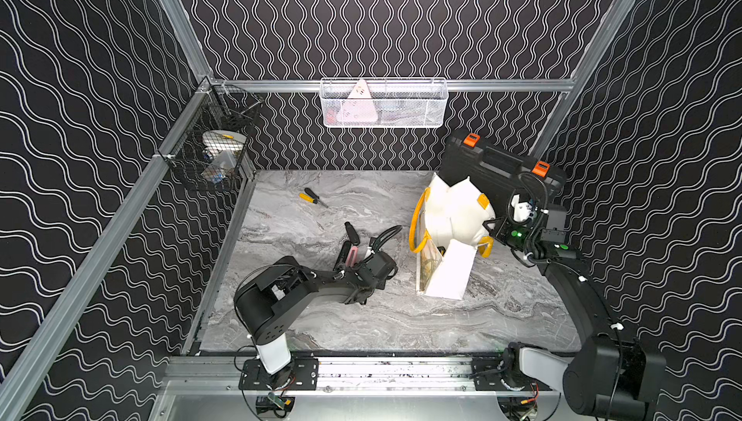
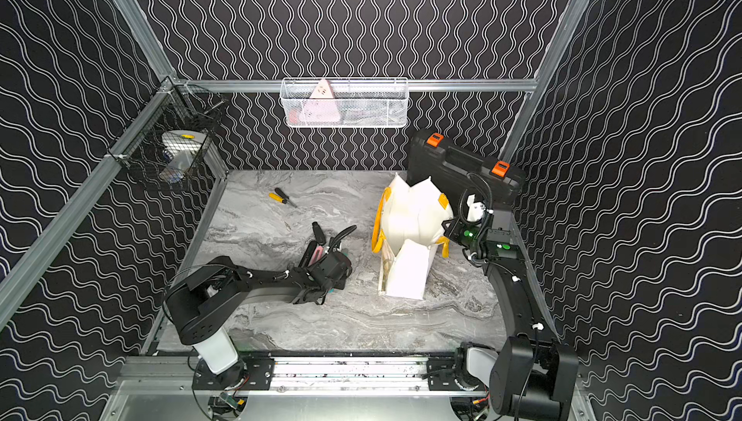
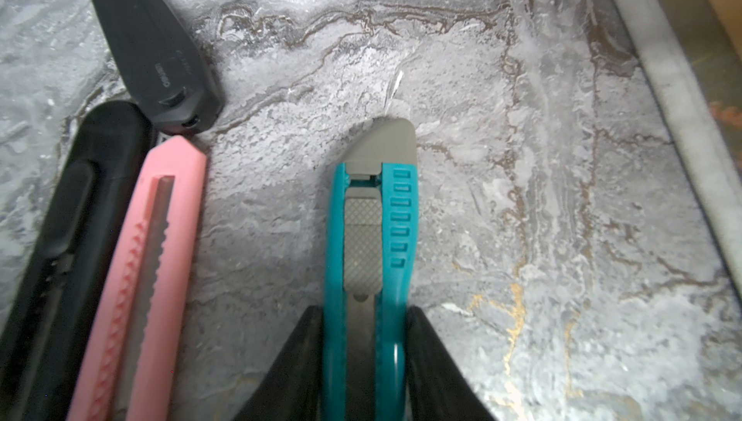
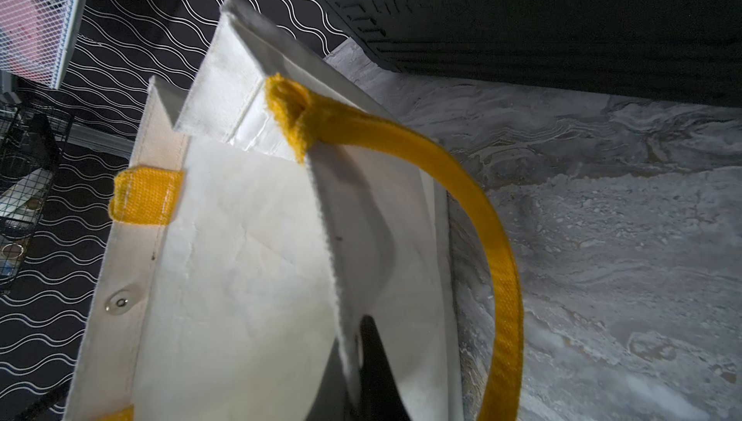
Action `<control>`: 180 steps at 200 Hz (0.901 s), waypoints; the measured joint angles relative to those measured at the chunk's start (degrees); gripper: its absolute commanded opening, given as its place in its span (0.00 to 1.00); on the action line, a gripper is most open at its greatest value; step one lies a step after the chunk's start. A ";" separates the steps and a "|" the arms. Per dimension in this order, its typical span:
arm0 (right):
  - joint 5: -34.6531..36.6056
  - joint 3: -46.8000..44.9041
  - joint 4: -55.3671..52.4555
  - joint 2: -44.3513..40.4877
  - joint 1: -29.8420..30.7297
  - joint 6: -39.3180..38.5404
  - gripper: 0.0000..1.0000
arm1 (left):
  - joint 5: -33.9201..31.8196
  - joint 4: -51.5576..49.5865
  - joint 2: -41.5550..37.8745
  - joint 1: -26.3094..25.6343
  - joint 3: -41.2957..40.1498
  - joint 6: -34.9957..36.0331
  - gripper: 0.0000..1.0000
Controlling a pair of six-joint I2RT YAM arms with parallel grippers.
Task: Place the art knife into the pouch
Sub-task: Pick up the utility knife at the center of the board.
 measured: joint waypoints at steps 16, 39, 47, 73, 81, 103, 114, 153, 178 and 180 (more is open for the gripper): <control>0.00 0.00 0.02 0.09 0.07 -0.15 0.00 | 1.05 -2.78 -0.37 0.00 1.22 0.00 0.38; 0.02 0.00 0.22 0.50 0.15 -0.17 0.00 | 3.45 -8.13 -2.16 -0.02 2.56 0.02 0.38; 0.02 0.00 0.31 0.61 0.24 -0.17 0.00 | 4.20 -10.38 -2.67 -0.04 3.04 0.00 0.38; 0.02 0.00 0.37 0.70 0.42 -0.20 0.00 | 6.47 -17.99 -3.58 -0.07 5.44 0.39 0.38; 0.00 0.00 0.37 0.70 0.50 -0.20 0.00 | 7.30 -20.61 -3.89 -0.04 6.21 0.44 0.38; -0.02 0.00 0.39 0.70 0.83 -0.24 0.00 | 8.24 -27.08 -4.44 -0.11 8.81 0.90 0.38; -0.04 0.00 0.46 0.76 1.01 -0.35 0.00 | 8.24 -29.18 -5.03 -0.11 10.38 1.57 0.38; -0.55 0.00 1.20 1.01 1.73 -0.35 0.00 | 7.34 -34.18 -5.88 0.59 17.57 3.54 0.38; -1.20 0.02 1.31 1.01 2.16 -0.35 0.00 | 6.84 -36.68 -5.75 1.57 22.32 4.98 0.38; -1.27 0.02 1.33 1.01 2.19 -0.35 0.00 | 6.80 -36.85 -5.70 1.68 22.73 5.03 0.38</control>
